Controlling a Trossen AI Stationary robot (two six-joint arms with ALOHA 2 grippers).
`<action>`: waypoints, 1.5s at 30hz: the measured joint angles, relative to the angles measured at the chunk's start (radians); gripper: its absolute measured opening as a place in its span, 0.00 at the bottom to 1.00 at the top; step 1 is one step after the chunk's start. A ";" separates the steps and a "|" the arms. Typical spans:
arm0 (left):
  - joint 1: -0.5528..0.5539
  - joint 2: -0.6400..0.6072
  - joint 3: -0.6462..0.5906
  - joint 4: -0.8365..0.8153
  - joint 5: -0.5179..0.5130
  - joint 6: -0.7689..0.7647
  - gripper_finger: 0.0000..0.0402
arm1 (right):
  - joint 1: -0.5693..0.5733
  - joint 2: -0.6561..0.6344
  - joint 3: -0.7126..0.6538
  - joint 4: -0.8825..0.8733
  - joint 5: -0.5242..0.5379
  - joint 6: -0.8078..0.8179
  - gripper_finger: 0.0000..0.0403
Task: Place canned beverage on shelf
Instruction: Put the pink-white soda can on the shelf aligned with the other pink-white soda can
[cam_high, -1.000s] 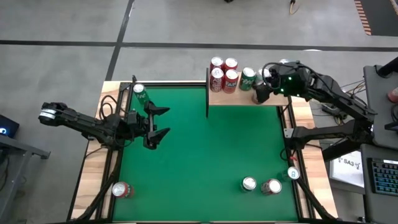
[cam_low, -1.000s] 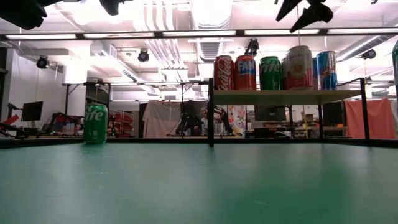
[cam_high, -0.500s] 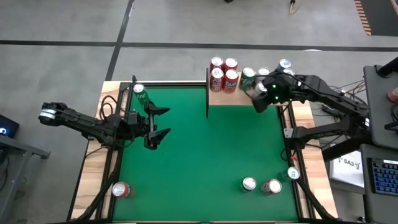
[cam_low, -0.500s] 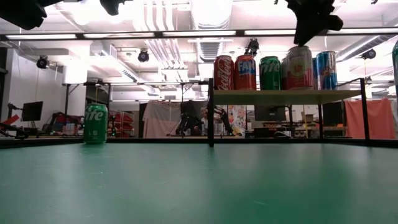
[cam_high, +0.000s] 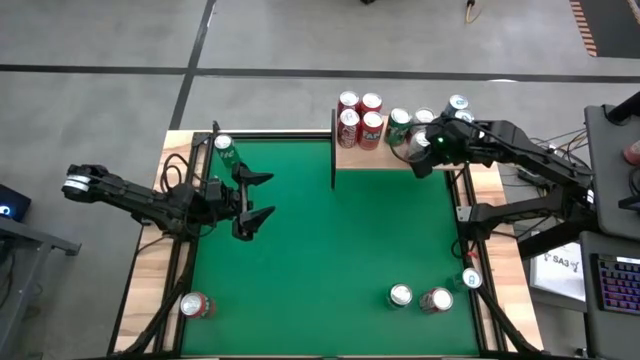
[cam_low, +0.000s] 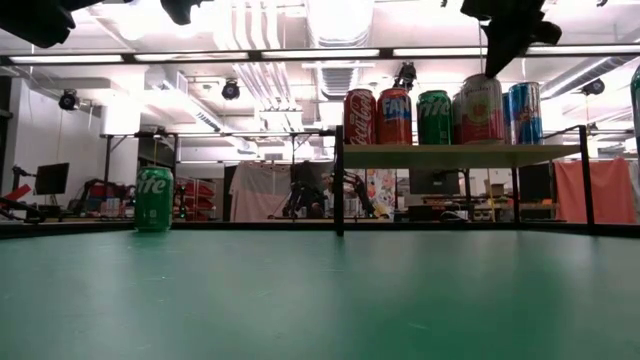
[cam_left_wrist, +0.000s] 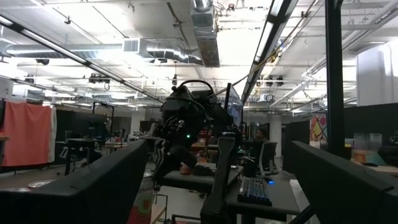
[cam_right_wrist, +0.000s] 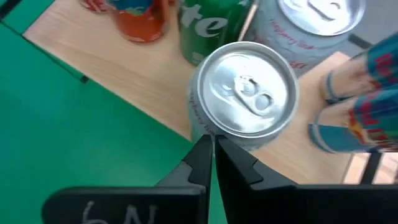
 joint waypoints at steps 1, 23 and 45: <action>0.000 0.000 0.000 0.000 0.000 0.000 0.94 | 0.000 -0.002 0.000 -0.003 0.007 0.000 0.03; 0.000 0.000 0.000 -0.002 0.000 0.000 0.94 | -0.004 -0.007 0.085 -0.016 0.161 0.041 0.03; 0.000 0.000 0.000 -0.002 0.000 0.009 0.94 | -0.004 0.123 0.076 0.126 0.229 -0.043 0.03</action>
